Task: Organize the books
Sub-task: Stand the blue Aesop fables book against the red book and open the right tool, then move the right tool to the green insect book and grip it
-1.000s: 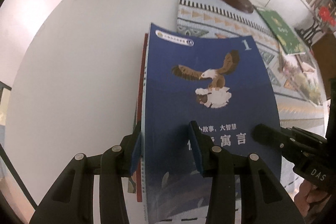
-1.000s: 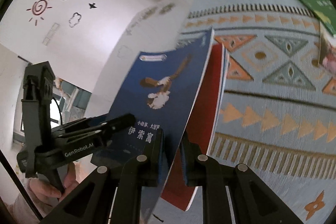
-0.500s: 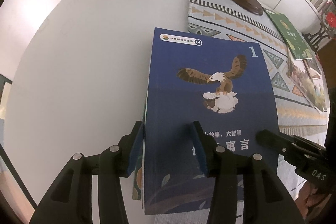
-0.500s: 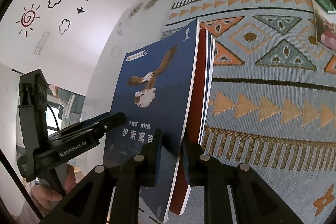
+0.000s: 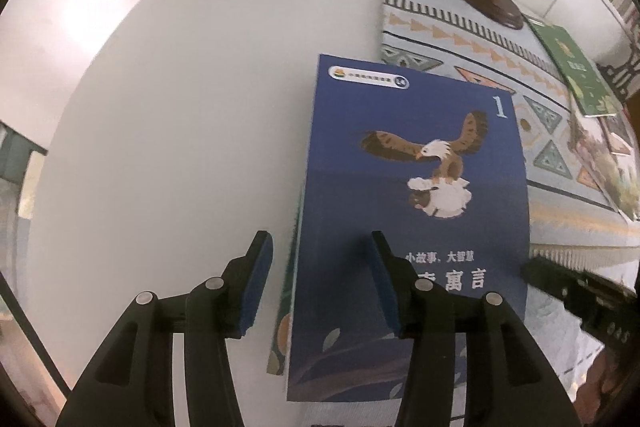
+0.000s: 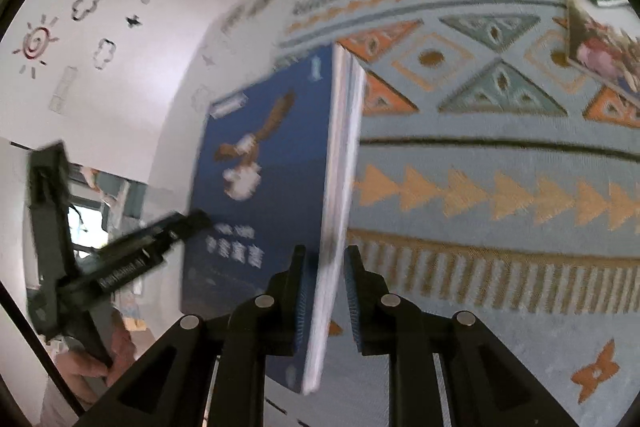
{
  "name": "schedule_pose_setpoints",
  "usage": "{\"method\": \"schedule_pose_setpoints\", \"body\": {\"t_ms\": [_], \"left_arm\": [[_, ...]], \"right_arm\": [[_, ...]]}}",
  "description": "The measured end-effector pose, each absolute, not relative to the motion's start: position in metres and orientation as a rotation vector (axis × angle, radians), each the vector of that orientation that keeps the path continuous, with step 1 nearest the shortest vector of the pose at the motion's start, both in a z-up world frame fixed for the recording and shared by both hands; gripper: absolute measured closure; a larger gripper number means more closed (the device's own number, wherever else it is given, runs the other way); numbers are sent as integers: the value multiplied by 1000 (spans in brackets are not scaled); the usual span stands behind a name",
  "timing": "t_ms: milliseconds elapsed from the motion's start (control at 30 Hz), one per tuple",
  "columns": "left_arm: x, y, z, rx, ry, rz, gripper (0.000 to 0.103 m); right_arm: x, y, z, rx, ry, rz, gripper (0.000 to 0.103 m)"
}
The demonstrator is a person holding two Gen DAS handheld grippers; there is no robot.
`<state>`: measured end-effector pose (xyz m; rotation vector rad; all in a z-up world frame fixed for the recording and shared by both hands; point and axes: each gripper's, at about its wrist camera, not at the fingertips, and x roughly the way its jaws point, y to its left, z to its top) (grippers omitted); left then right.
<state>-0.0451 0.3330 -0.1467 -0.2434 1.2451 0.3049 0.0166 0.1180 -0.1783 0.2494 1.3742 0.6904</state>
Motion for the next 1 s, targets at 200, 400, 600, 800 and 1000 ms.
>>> {"method": "schedule_pose_setpoints", "body": {"t_ms": [200, 400, 600, 800, 1000], "left_arm": [[-35, 325, -127, -261, 1190, 327, 57], [8, 283, -116, -265, 1189, 251, 55], [69, 205, -125, -183, 1235, 106, 54], [130, 122, -149, -94, 1304, -26, 53], [179, 70, -153, -76, 1305, -103, 53]], "right_arm": [[11, 95, -177, 241, 1377, 700, 85], [24, 36, -172, 334, 1355, 645, 85], [42, -61, -161, 428, 1277, 485, 85], [74, -163, -148, 562, 1169, 277, 85], [115, -223, -134, 587, 1079, 207, 85]]}}
